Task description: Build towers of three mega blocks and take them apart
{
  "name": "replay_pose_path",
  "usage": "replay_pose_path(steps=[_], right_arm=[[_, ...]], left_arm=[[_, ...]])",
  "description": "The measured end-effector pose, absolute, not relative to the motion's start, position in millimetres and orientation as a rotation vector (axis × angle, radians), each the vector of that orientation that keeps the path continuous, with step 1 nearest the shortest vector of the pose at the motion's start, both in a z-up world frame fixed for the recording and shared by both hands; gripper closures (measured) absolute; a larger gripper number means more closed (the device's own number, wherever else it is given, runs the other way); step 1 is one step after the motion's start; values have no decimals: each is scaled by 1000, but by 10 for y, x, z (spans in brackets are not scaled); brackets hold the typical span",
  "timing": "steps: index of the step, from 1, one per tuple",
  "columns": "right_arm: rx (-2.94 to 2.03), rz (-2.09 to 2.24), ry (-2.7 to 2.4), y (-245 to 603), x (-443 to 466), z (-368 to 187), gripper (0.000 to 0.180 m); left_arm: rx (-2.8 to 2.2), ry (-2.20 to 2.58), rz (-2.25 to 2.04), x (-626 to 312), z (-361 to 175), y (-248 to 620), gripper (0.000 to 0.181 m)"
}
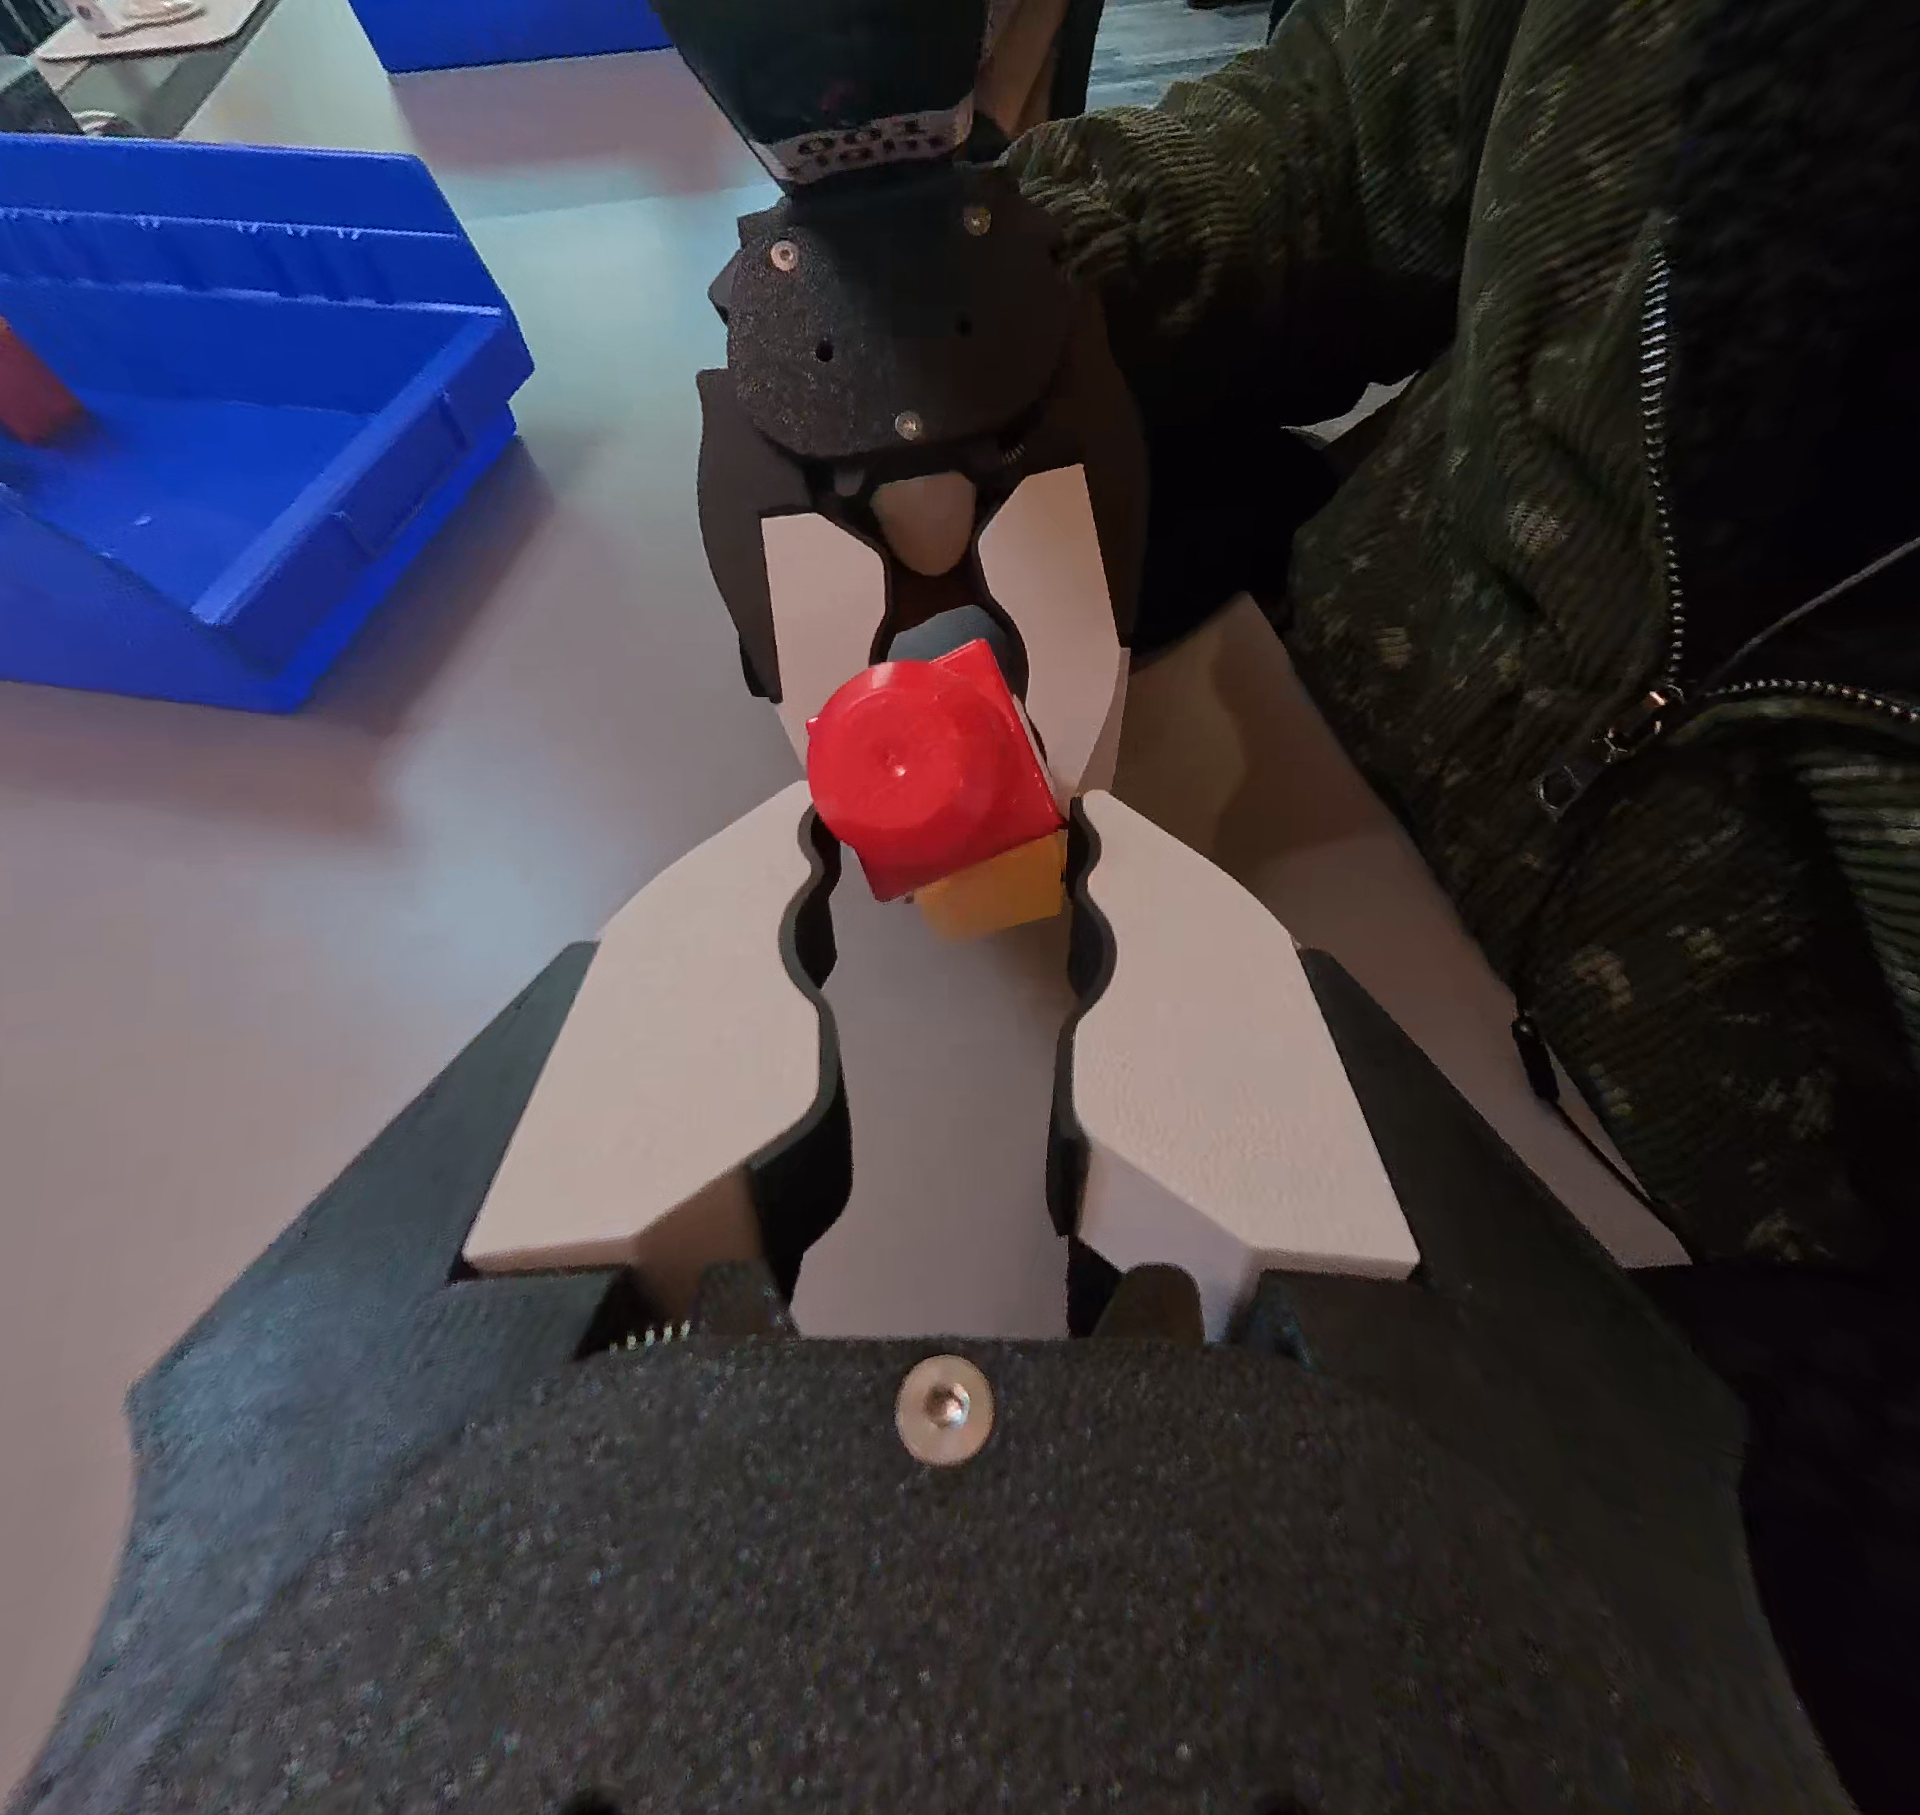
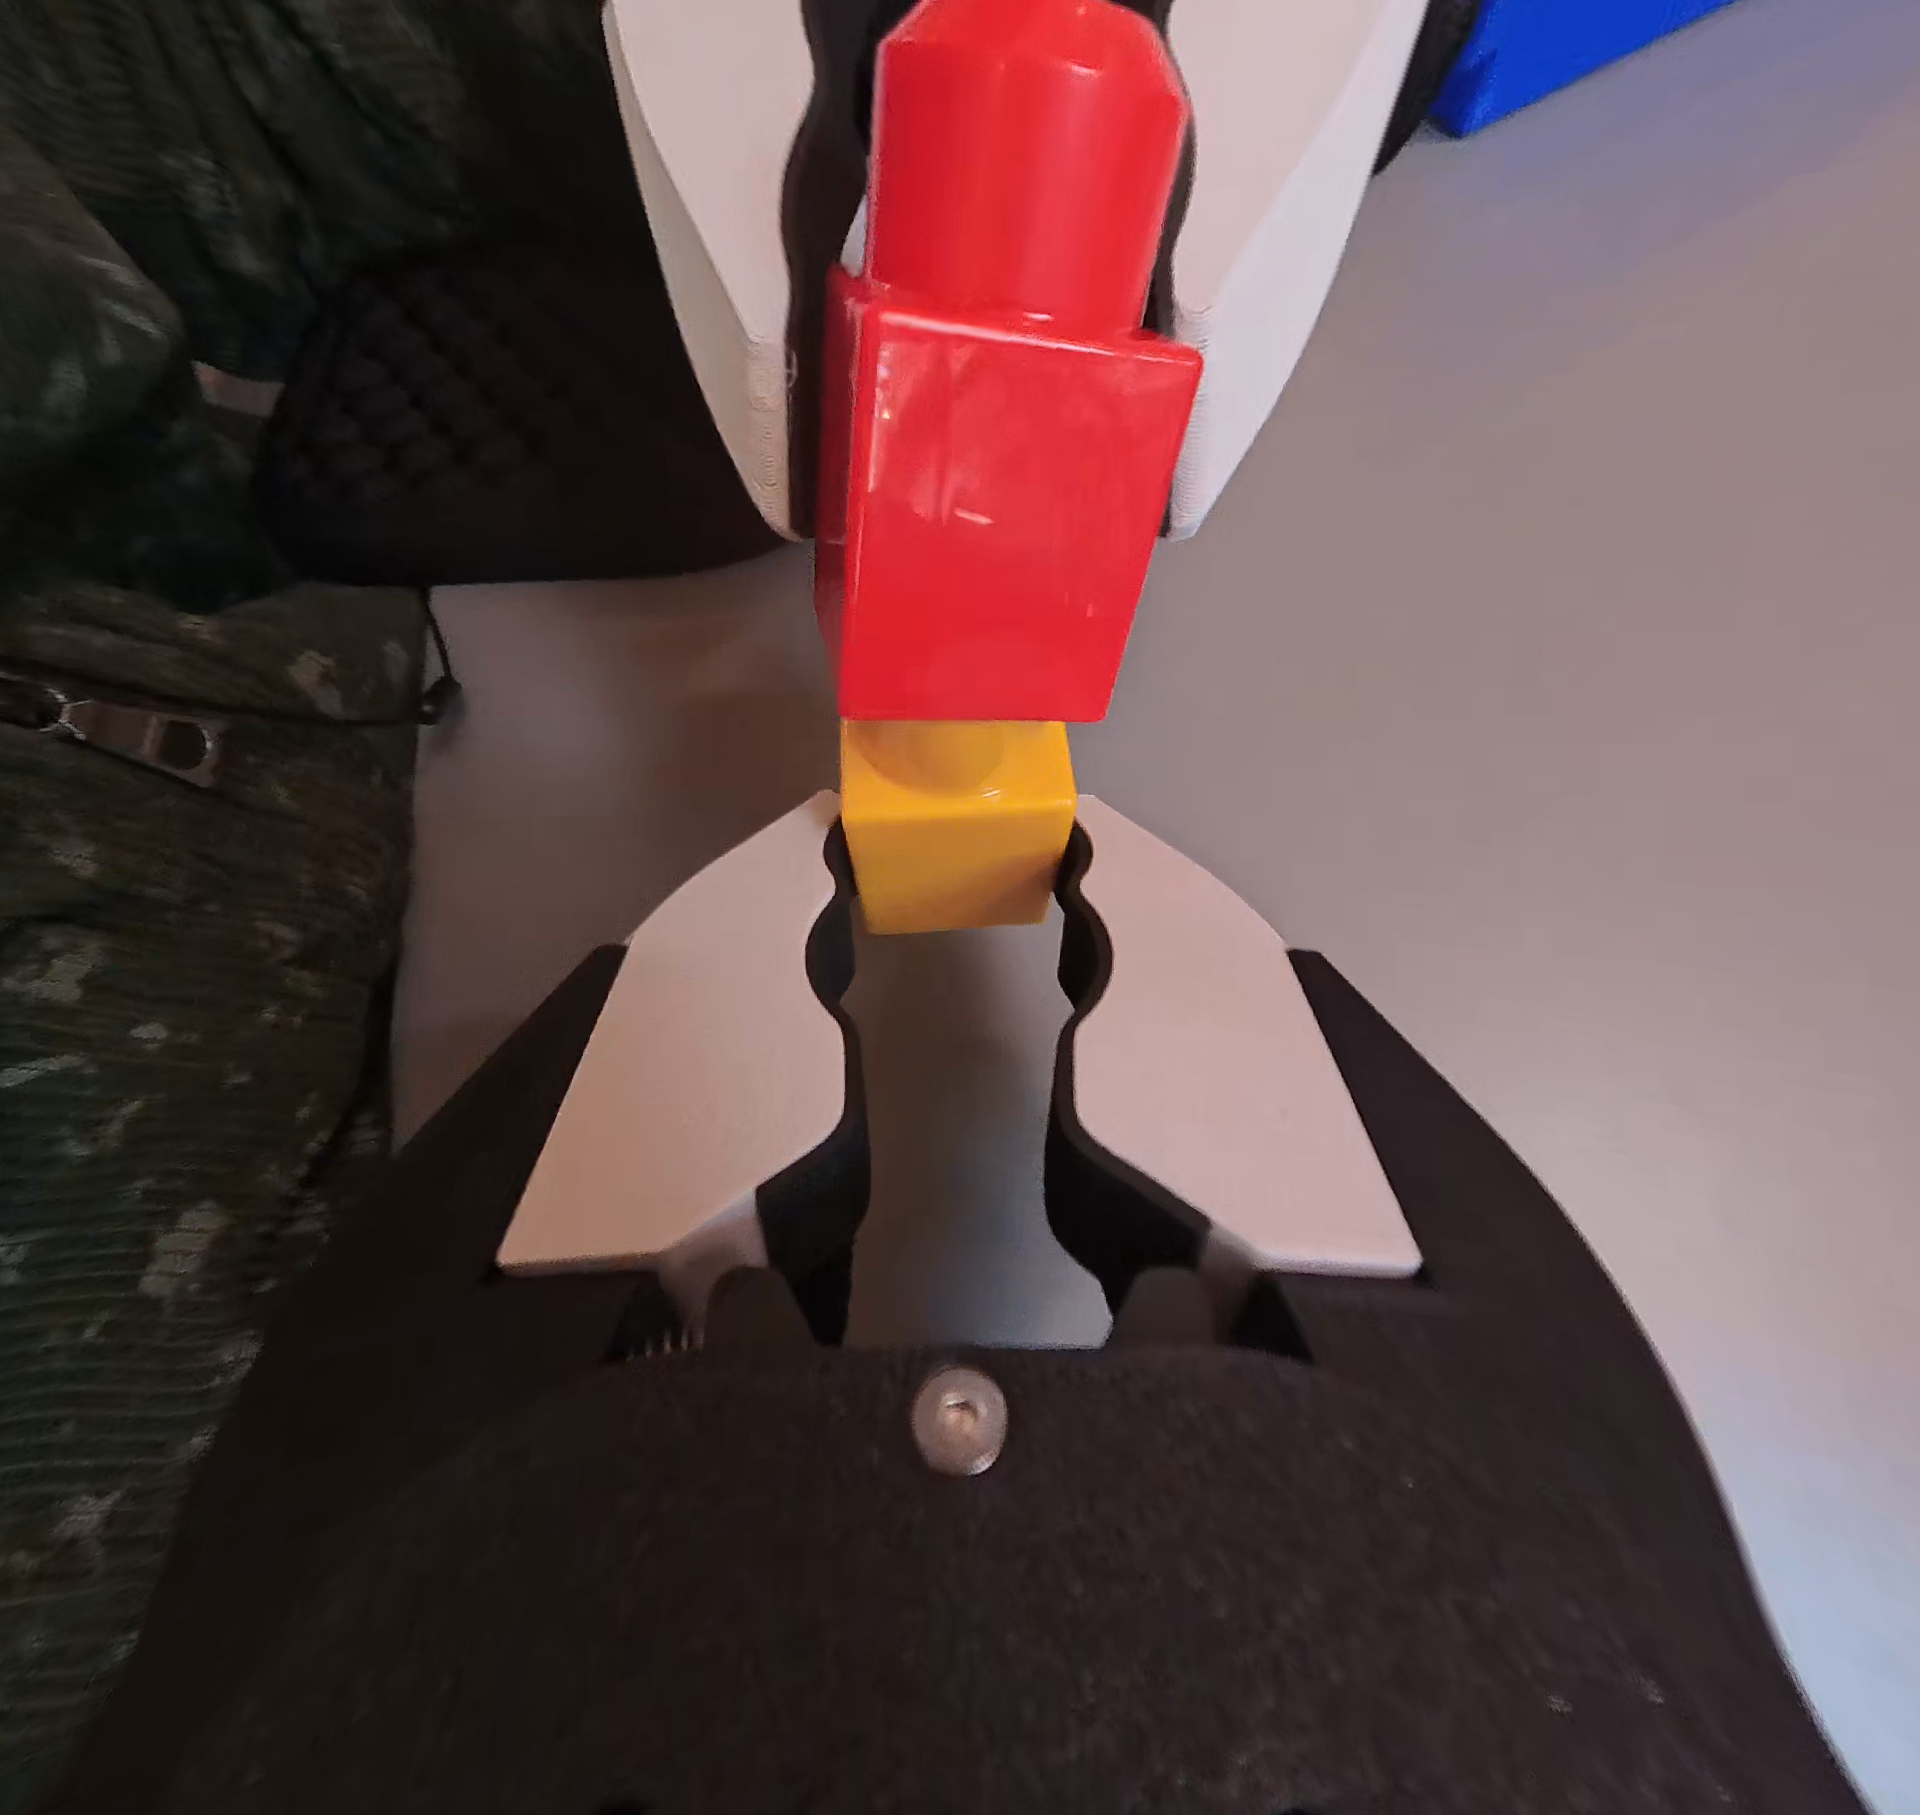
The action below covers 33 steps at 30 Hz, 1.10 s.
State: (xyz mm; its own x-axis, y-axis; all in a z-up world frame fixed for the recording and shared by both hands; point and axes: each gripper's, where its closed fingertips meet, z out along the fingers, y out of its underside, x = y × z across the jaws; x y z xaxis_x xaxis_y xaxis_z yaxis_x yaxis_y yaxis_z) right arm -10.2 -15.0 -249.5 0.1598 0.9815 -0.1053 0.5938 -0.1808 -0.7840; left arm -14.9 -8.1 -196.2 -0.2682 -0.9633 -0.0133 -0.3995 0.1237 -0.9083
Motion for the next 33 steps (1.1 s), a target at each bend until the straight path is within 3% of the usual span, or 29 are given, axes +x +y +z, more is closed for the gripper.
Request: replay_pose_path(steps=[12,26,33], right_arm=[[-1921,745,-1497,-97,-60,-2650,143],[-1877,564,-1626,-156,-98,-2785,143],[-1843,754,-1431,-91,-135,-2500,144]], left_arm=[[-1397,1751,-1011,-54,-2027,-66,133],[-1307,2024,-745,-136,-2226,-171,143],[-1206,1826,-816,-100,-1951,-71,143]])
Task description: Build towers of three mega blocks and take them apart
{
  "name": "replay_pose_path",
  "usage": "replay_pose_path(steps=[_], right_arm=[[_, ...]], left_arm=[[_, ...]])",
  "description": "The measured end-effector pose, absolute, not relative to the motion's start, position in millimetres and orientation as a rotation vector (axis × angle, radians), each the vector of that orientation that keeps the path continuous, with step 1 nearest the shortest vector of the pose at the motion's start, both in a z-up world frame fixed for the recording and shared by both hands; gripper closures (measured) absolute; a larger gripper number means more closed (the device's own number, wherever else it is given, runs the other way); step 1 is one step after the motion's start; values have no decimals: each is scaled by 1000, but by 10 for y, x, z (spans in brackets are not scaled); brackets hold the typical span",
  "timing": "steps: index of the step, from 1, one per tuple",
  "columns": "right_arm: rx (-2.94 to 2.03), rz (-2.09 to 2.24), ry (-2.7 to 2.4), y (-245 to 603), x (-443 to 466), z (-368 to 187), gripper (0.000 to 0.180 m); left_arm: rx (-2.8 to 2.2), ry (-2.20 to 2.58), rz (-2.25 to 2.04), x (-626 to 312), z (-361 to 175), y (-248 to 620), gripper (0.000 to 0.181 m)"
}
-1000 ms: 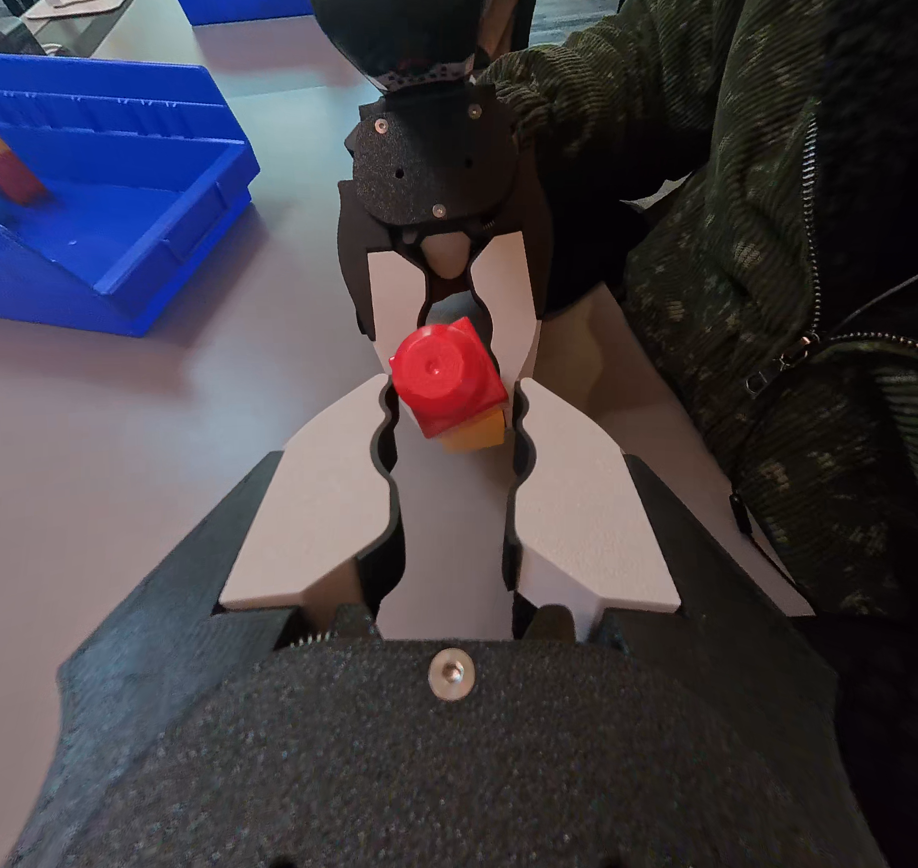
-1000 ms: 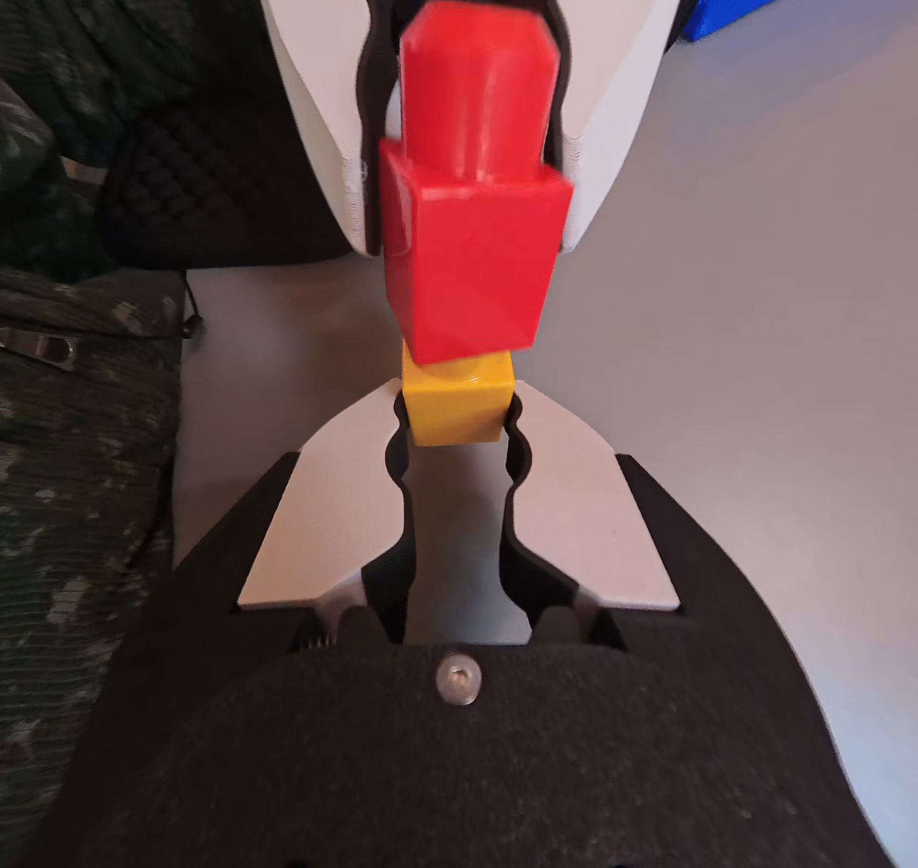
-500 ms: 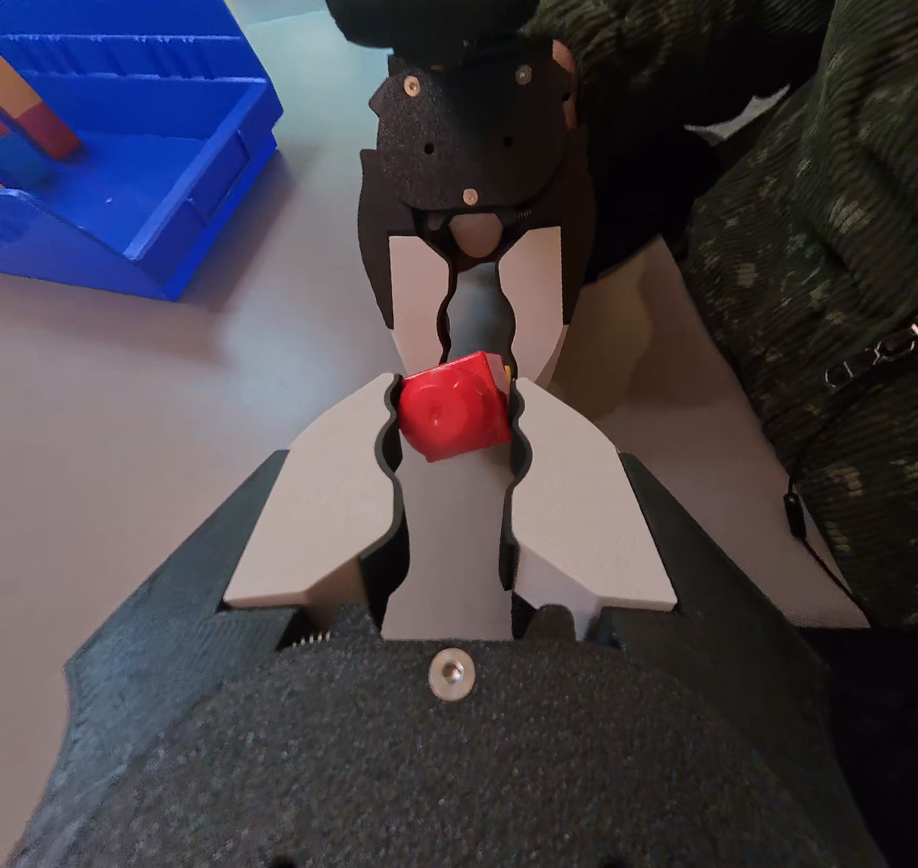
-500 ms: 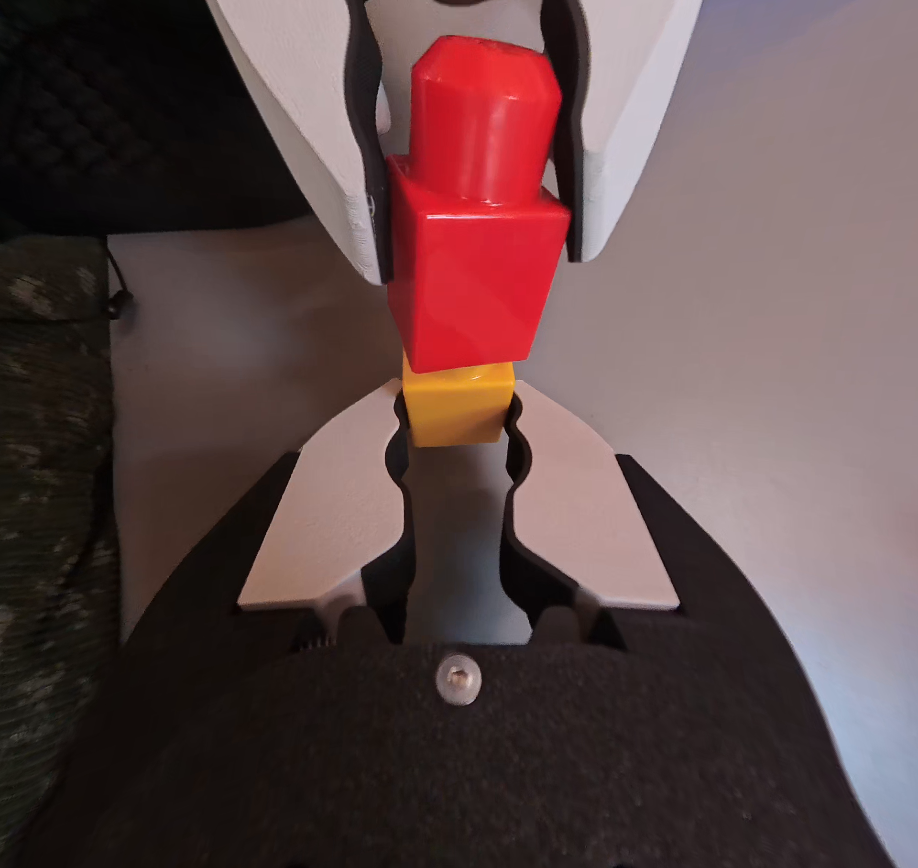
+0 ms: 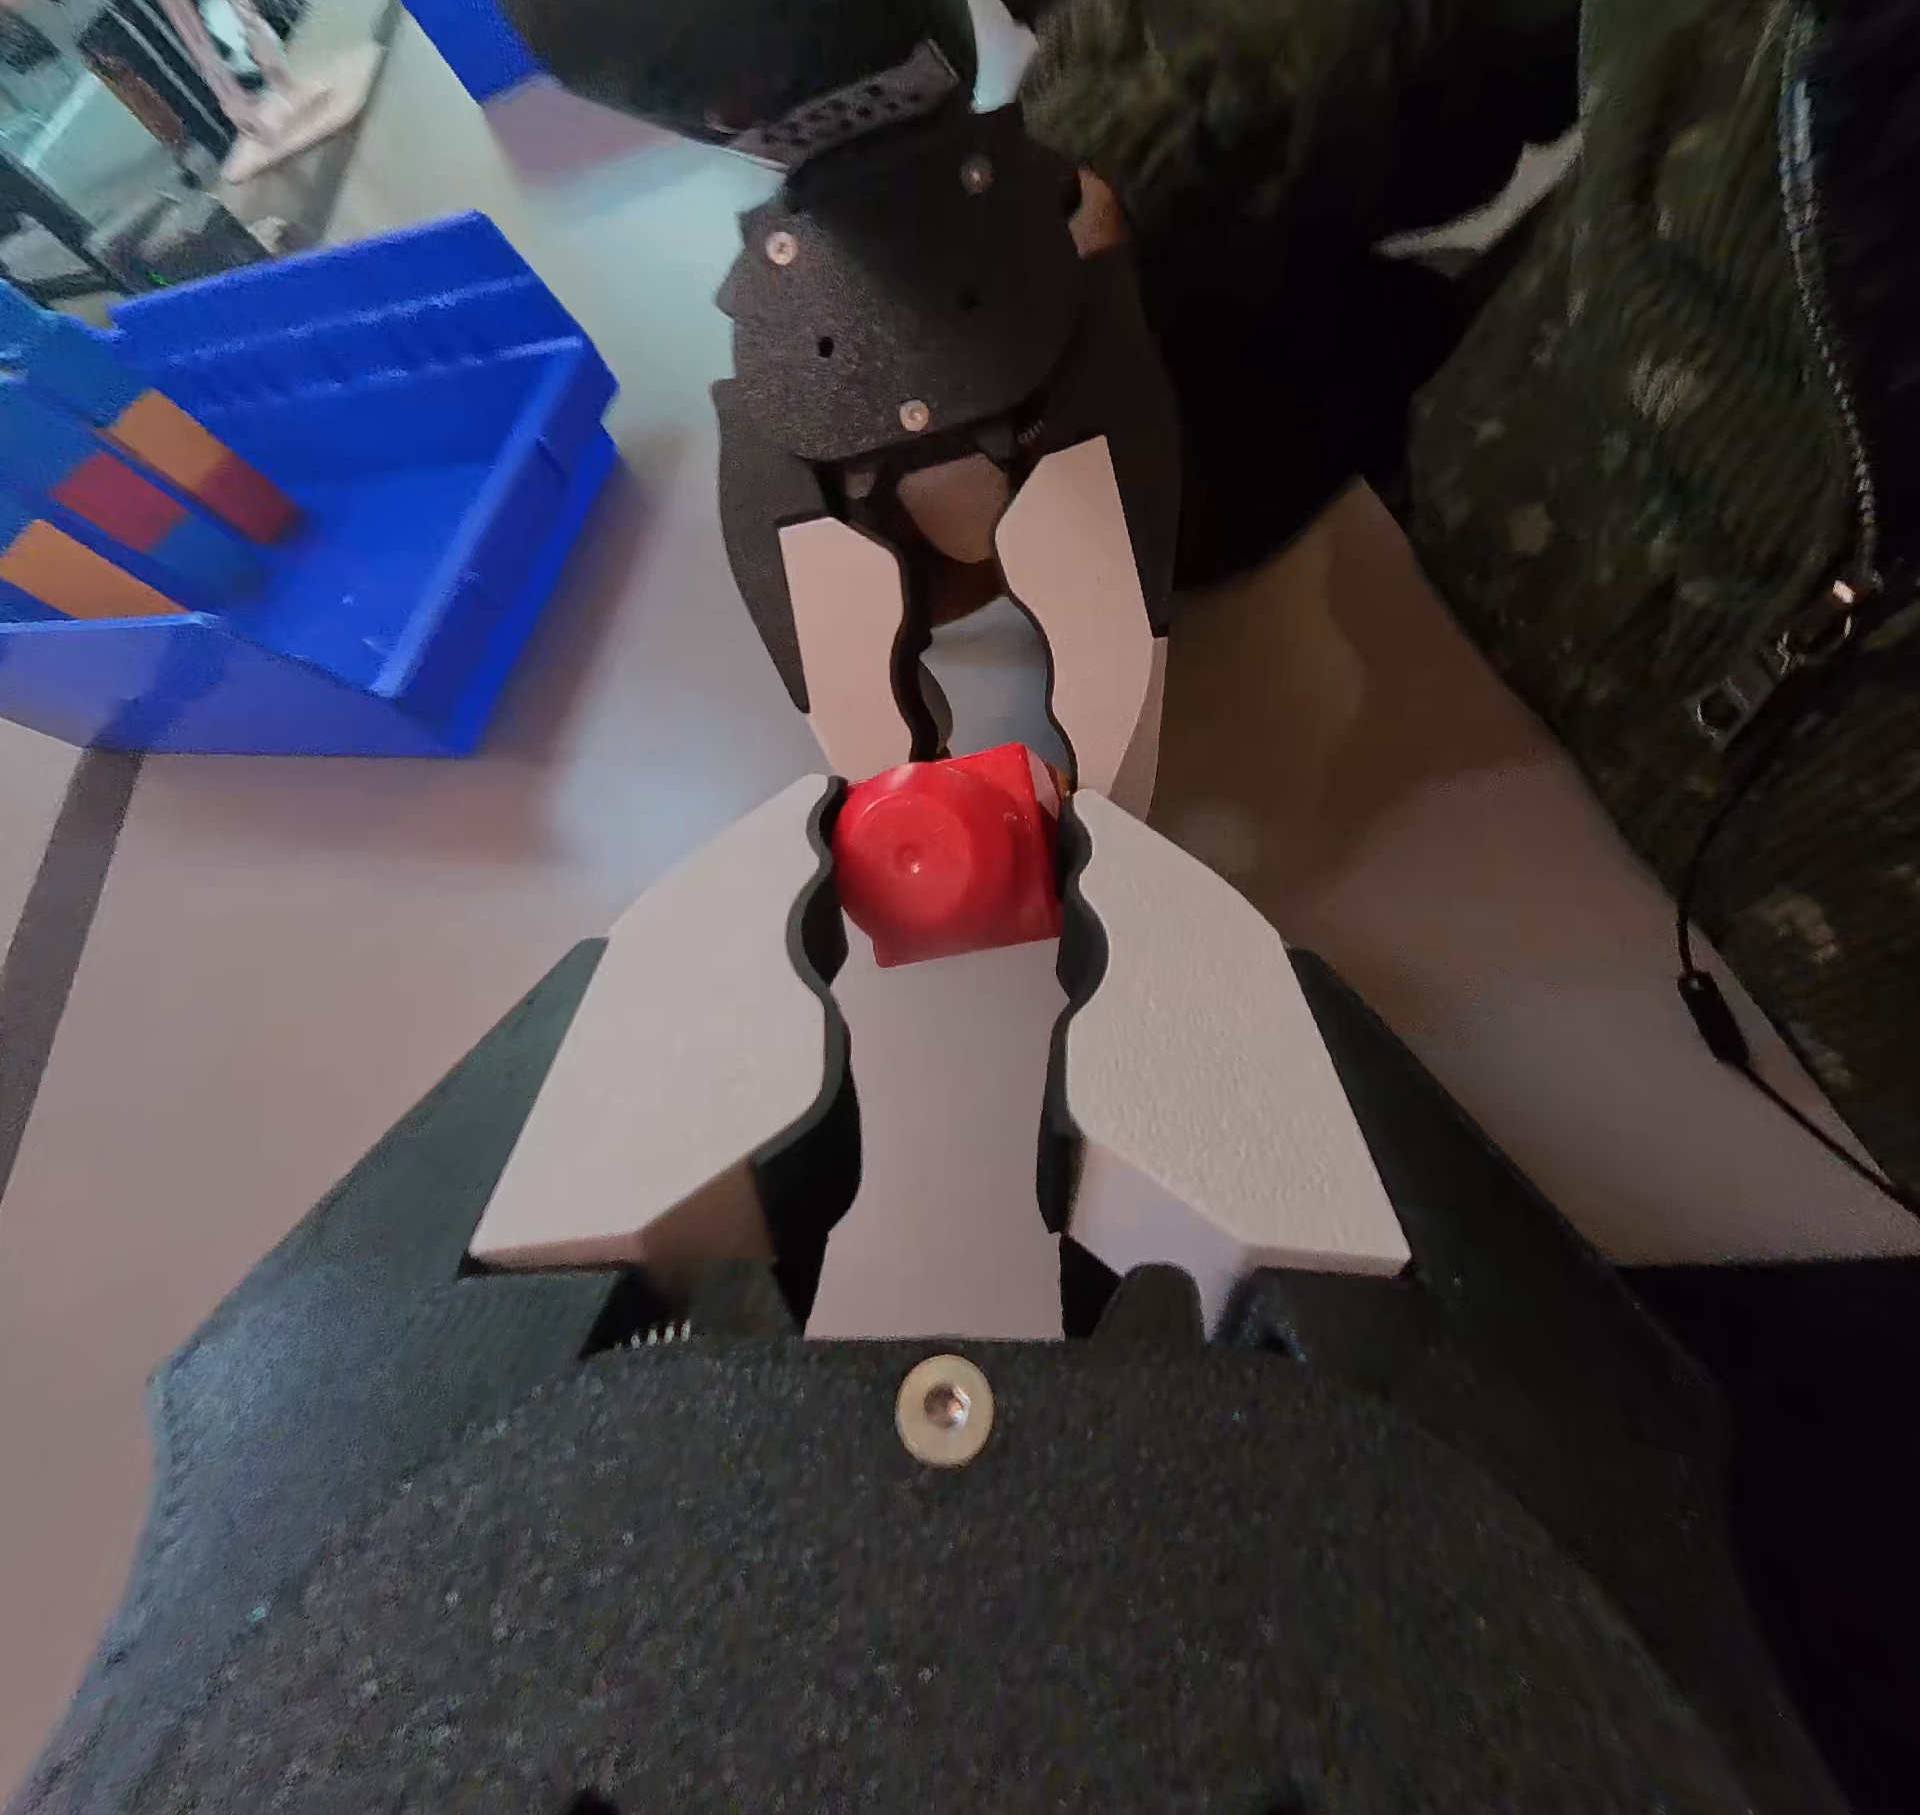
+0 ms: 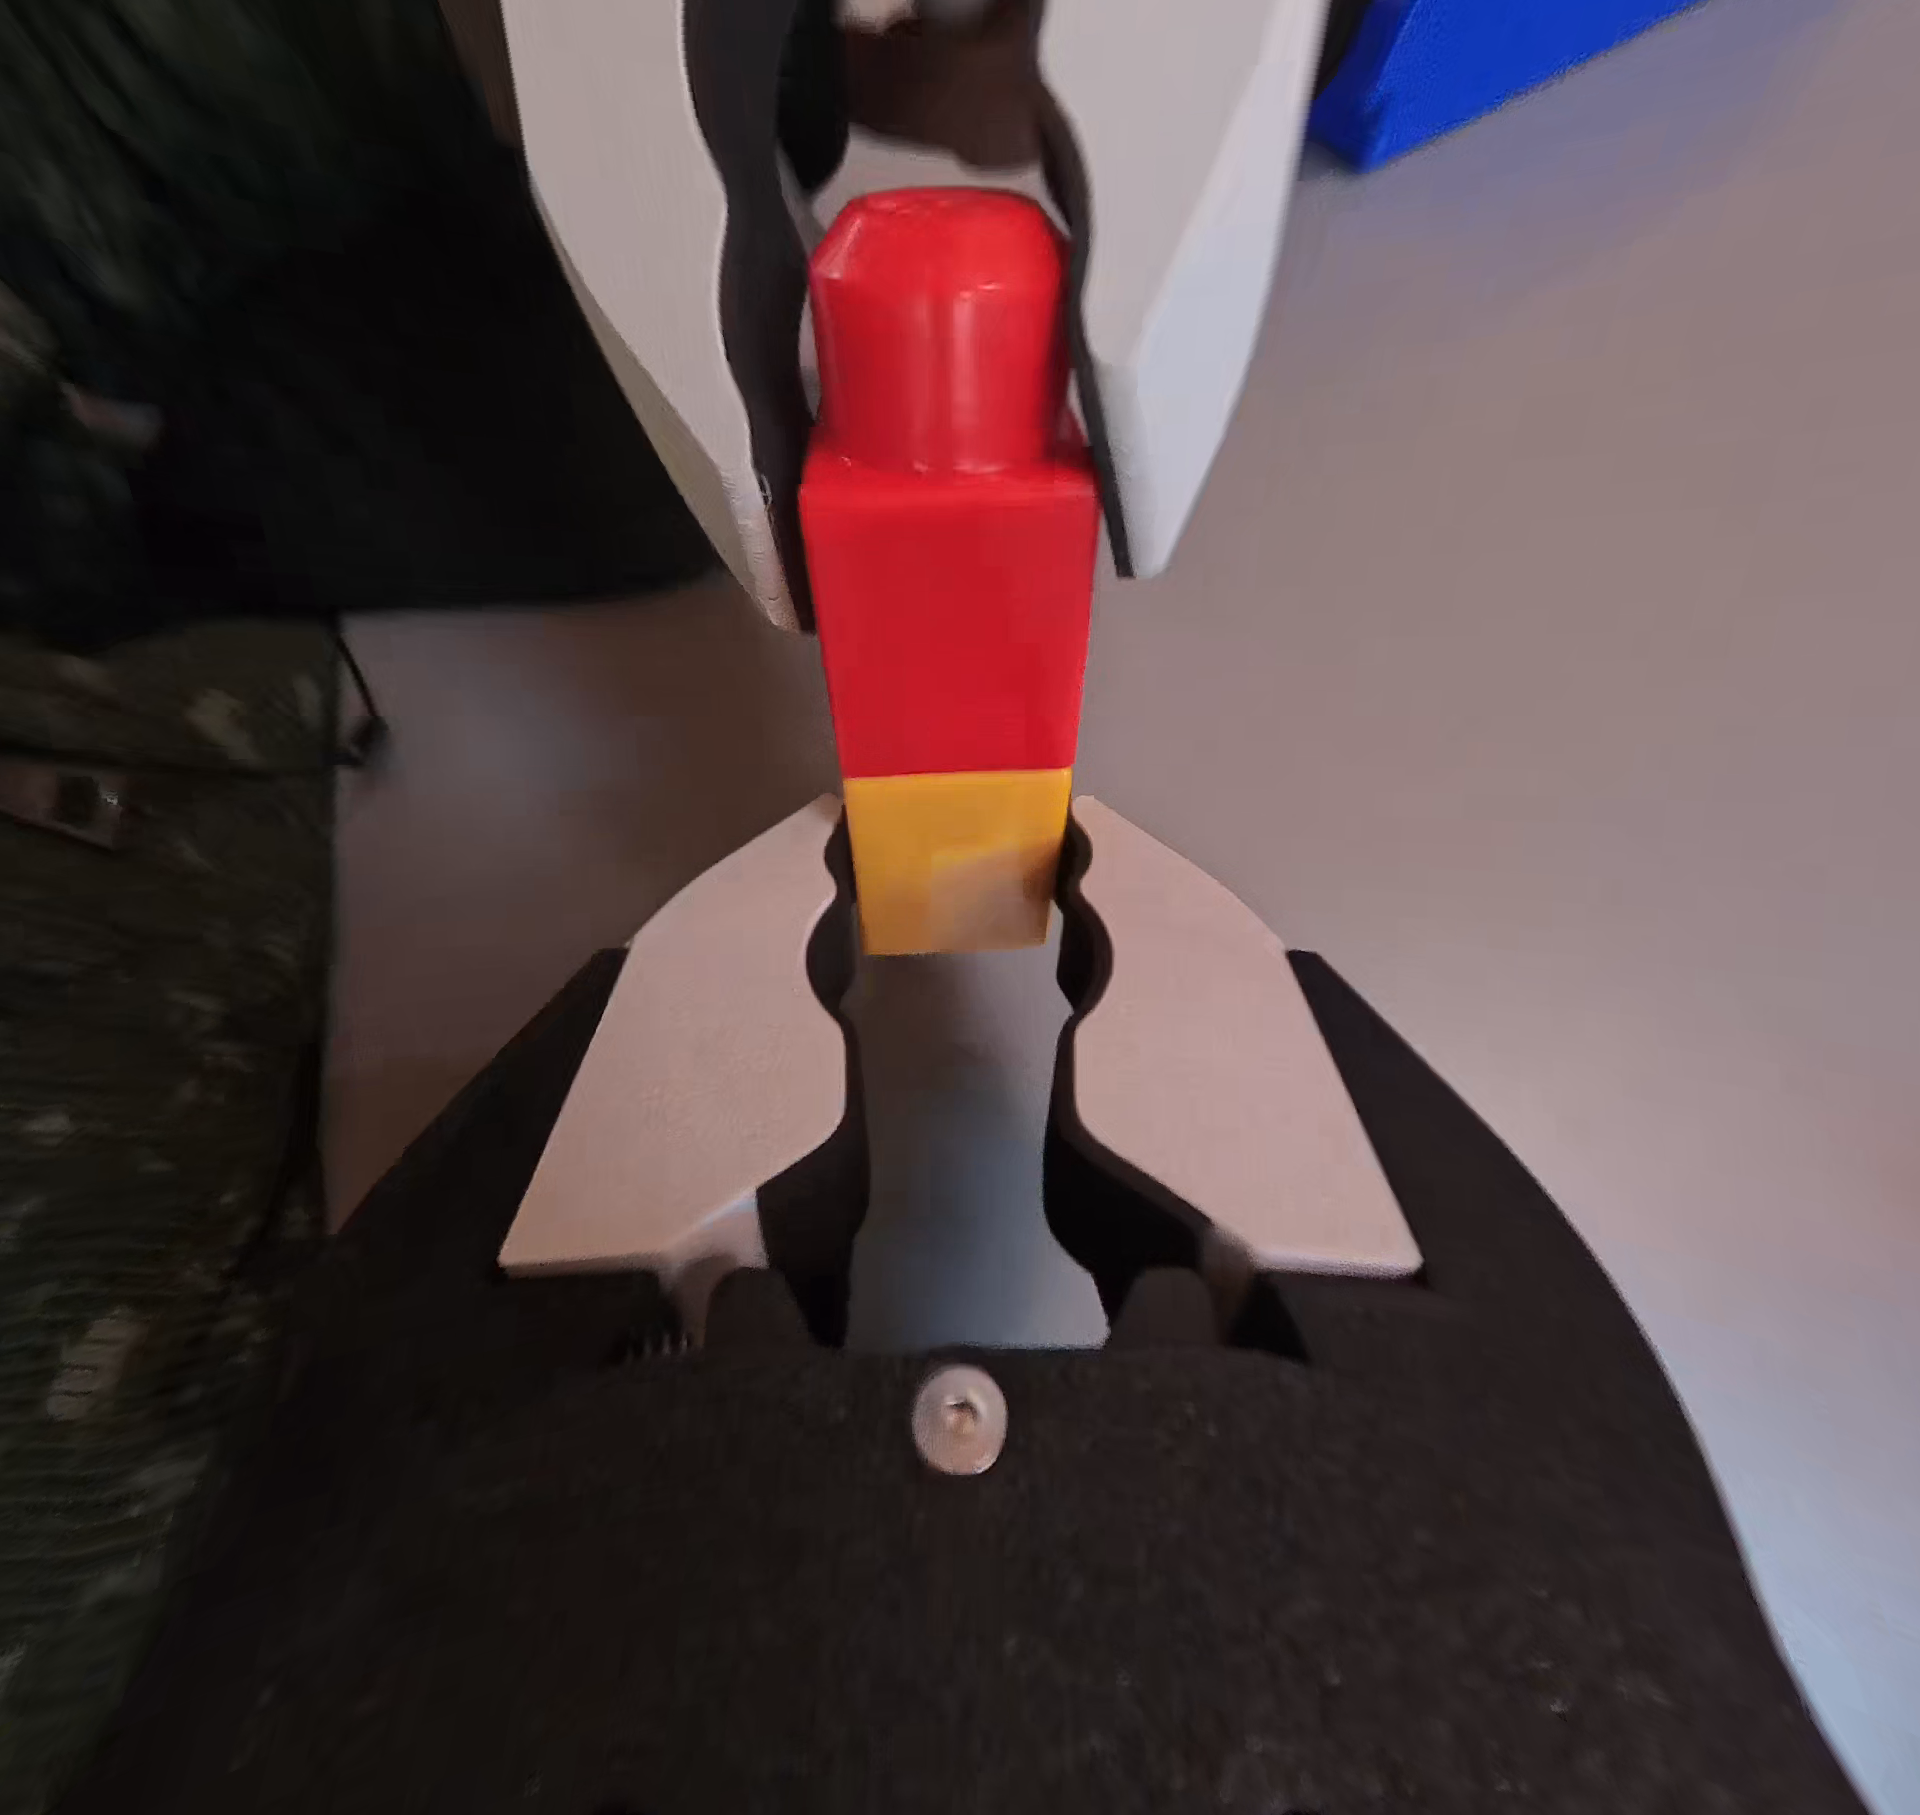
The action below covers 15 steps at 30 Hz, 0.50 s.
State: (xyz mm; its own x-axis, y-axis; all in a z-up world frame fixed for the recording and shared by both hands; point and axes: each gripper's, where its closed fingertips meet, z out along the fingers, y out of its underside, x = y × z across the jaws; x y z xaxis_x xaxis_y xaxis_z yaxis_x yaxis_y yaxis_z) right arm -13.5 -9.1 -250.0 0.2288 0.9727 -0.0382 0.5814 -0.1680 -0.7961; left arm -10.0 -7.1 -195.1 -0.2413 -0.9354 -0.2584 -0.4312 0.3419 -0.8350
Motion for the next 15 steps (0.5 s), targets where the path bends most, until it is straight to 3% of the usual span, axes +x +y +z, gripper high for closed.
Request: replay_pose_path(steps=[7,15], right_arm=[[-1708,842,-1321,-51,-114,-2200,144],[-1682,857,-1365,-123,-146,-2226,144]], left_arm=[[-1135,1704,-920,-96,-1749,-45,143],[-1104,1708,-988,-89,-1749,-128,142]])
